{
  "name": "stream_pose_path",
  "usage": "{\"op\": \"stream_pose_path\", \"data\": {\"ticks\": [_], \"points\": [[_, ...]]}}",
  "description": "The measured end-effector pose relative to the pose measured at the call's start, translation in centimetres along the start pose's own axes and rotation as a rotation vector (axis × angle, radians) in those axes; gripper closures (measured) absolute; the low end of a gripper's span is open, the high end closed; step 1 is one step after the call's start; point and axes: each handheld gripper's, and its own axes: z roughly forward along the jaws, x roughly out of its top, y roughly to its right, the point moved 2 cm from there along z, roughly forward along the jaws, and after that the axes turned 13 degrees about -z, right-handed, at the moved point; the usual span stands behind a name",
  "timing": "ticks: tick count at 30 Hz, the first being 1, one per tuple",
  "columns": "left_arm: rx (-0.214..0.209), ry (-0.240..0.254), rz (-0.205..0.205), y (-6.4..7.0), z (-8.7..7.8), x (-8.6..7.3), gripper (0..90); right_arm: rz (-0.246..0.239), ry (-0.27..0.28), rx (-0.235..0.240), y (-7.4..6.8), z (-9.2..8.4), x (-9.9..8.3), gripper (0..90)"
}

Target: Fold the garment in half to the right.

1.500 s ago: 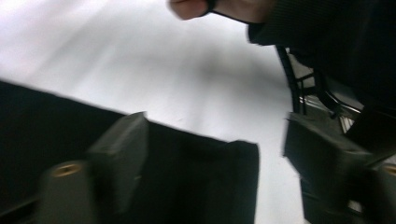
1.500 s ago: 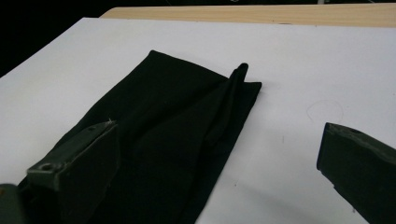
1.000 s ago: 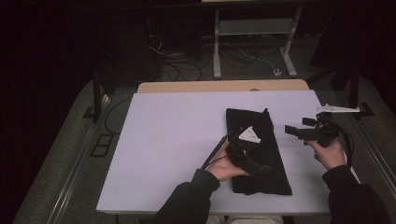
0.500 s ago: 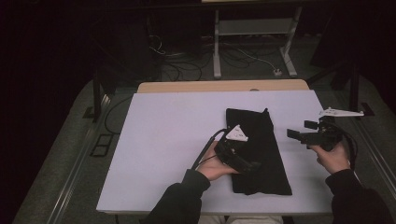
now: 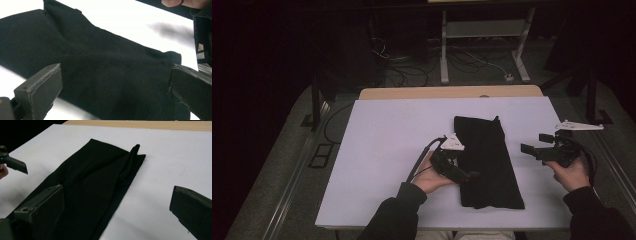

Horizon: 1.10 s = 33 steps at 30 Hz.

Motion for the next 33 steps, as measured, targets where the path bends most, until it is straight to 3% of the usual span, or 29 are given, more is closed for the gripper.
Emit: {"op": "stream_pose_path", "data": {"ticks": [33], "points": [[0.087, 0.073, -0.084, -3.6, -5.3, -2.8, 0.0, -0.05, 0.004, 0.01, -1.9, -2.1, -2.4, 0.0]]}}
